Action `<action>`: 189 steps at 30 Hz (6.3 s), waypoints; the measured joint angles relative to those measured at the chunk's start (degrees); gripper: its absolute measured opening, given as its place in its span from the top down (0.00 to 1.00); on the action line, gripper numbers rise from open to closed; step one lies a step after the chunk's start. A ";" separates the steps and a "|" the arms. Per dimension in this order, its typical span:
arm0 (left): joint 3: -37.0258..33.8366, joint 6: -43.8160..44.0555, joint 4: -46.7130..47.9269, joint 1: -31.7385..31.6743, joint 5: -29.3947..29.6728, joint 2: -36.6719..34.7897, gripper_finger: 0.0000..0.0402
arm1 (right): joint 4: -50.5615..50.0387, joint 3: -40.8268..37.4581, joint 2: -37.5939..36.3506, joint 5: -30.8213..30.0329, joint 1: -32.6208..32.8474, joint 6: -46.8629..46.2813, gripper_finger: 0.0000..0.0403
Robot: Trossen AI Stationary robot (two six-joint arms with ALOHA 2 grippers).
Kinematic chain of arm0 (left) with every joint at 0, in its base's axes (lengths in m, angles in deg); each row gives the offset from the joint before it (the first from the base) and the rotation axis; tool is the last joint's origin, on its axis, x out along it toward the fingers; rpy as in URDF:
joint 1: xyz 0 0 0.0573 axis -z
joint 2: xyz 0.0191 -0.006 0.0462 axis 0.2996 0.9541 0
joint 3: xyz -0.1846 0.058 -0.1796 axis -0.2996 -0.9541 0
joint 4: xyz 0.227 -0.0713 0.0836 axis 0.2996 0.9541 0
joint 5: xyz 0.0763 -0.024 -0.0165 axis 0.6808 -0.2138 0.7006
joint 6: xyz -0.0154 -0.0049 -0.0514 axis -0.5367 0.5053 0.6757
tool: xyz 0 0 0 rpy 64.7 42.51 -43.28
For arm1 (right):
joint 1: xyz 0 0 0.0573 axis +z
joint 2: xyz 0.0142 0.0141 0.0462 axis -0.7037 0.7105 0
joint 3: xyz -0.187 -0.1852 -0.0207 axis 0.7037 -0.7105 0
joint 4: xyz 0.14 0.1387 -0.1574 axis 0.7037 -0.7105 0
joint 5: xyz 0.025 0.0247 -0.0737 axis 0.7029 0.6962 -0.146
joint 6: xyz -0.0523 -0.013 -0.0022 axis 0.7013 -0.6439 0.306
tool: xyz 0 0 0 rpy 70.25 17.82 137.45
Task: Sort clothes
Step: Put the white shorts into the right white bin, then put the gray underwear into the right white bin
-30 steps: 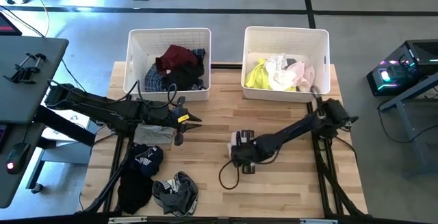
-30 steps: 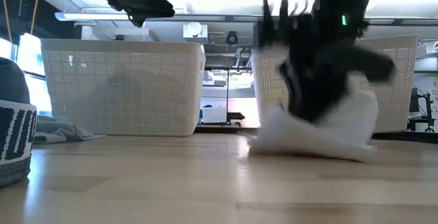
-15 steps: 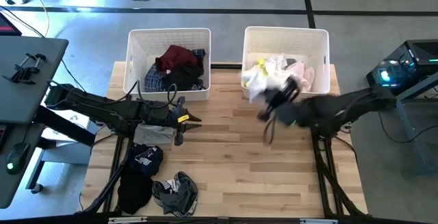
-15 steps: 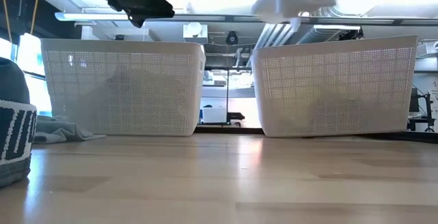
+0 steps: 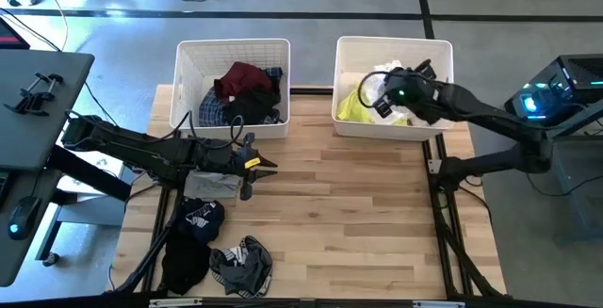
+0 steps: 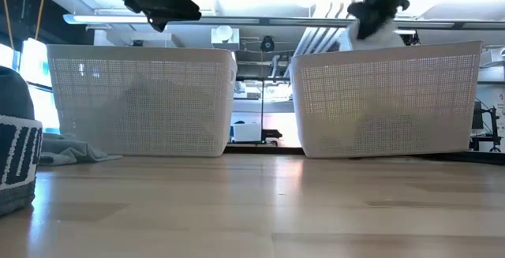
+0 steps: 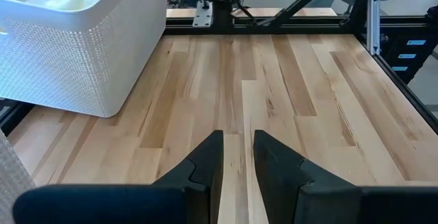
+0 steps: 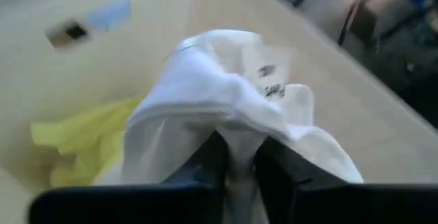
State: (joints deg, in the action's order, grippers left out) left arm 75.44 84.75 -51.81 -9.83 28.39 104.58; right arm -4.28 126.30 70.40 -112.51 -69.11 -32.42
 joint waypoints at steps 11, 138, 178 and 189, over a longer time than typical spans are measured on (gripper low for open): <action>0.00 0.00 0.00 0.02 0.00 0.00 0.83 | -6.51 0.00 2.83 2.28 -5.56 -7.20 0.54; -10.95 8.09 -49.79 19.93 17.03 23.95 0.72 | 69.23 -5.01 45.34 11.28 45.56 4.57 0.97; -10.97 13.99 -40.62 18.22 20.94 23.89 0.58 | -2.55 -5.01 12.77 17.24 -18.87 -7.93 0.89; -10.97 17.51 -37.60 18.29 20.96 23.89 0.58 | -11.90 -3.63 17.39 17.77 -21.83 -4.83 0.57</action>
State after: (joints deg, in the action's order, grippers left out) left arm 64.47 102.26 -89.41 8.45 49.35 128.47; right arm -16.18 122.68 87.79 -94.74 -90.93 -37.25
